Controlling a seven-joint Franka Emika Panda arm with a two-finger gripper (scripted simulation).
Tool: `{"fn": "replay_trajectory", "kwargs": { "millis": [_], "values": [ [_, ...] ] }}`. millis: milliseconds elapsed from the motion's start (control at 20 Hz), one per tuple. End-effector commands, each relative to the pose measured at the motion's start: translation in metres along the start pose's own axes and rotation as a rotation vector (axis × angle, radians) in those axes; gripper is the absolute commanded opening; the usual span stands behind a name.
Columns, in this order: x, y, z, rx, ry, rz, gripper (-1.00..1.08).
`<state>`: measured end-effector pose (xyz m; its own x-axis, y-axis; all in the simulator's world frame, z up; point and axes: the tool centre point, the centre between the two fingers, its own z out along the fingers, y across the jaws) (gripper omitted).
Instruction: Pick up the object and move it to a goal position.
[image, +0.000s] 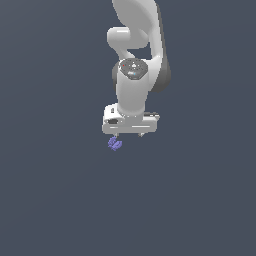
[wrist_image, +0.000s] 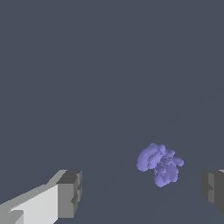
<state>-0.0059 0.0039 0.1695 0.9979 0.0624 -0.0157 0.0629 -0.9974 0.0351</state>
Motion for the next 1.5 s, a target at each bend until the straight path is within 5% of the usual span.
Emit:
{"fn": "replay_trajectory", "kwargs": {
  "millis": [0,850,1450],
  "values": [
    [0.0,0.0,0.0,0.0,0.0,0.0,1.0],
    [0.001,-0.002,-0.01,0.019,0.006,-0.036,1.0],
    [-0.007,0.015,0.011,0.019,0.009,-0.208,1.0]
  ]
}}
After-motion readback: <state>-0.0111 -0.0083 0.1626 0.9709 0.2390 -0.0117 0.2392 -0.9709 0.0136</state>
